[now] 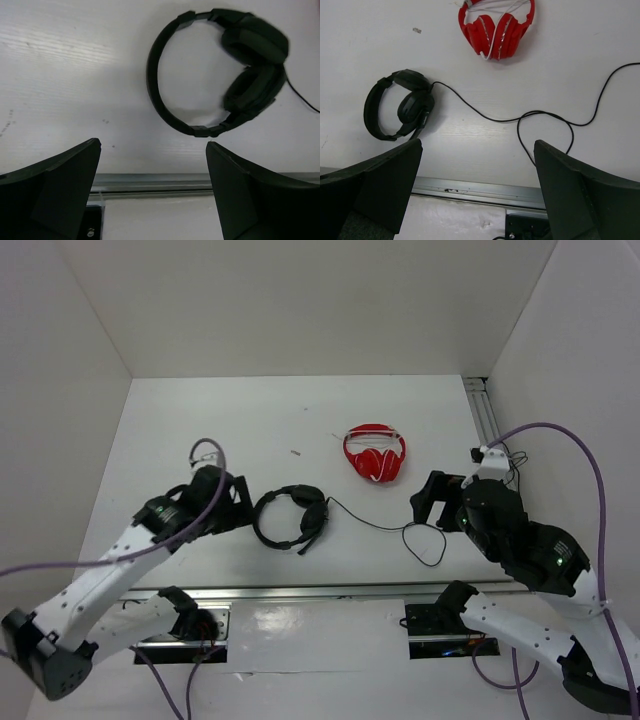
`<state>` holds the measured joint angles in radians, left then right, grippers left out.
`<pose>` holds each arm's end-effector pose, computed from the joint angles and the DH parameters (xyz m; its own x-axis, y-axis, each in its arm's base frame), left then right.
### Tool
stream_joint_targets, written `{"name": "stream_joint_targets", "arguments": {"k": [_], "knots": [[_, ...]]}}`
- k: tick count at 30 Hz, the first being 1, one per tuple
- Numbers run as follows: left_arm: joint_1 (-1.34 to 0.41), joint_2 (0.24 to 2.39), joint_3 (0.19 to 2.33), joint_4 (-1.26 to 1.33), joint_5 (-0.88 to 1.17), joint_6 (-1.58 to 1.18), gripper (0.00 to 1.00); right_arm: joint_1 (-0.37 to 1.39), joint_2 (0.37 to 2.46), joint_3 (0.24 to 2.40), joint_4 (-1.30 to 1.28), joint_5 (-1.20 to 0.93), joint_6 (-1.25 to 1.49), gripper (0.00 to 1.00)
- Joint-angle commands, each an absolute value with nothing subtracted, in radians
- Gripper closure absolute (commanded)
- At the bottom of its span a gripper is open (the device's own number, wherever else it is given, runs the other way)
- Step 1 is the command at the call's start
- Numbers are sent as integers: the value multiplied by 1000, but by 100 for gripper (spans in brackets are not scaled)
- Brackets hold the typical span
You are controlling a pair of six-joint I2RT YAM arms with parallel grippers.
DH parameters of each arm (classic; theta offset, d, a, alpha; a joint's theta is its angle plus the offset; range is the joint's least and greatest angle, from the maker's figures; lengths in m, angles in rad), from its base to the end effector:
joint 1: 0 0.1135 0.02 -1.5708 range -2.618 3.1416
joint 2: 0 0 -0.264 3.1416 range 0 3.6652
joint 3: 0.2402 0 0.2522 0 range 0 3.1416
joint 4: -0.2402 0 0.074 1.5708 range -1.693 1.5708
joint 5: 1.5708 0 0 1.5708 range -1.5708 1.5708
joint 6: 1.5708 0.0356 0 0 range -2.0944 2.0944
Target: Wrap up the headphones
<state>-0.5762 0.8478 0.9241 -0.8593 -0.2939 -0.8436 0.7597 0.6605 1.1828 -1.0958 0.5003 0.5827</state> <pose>0.1411 -0.0794 0.3137 -0.6542 -0.4276 -0.6239 -0.2097 0.8950 -0.3937 0.0714 0.0443 0.3926 -0.5002 0.1908 -0.8446 -0.0442 0.9685 0.2449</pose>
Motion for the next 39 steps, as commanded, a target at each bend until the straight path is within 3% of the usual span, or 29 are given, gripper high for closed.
{"name": "stream_joint_targets", "arguments": {"k": [1,9,16,18,24,25,26,29,35,39], "knots": [[-598,1006,882,-692,-274,-954,1,767,672,1138,-973,445,565,0],[-598,1308,790,-503,-255,-1031,1,767,672,1084,-940,388,546,0],[-598,1403,723,-460,-307,-1074,3,767,644,1072,-919,379,537,0],[-598,1426,713,-460,-319,-1083,12,767,644,1072,-919,379,537,0],[-598,1456,684,-437,-342,-1094,55,767,644,1072,-910,370,528,0],[-598,1456,684,-471,-342,-1103,90,767,644,1072,-910,370,528,0],[-598,1456,711,-503,-368,-1112,100,767,644,1072,-910,359,528,0],[-623,1396,762,-679,-443,-1153,100,767,644,1072,-881,339,528,0],[-689,1010,1026,-1009,-590,-1135,100,767,598,1008,-686,165,520,0],[-676,867,1297,-1066,-610,-916,100,767,574,873,-317,-79,412,0]]}}
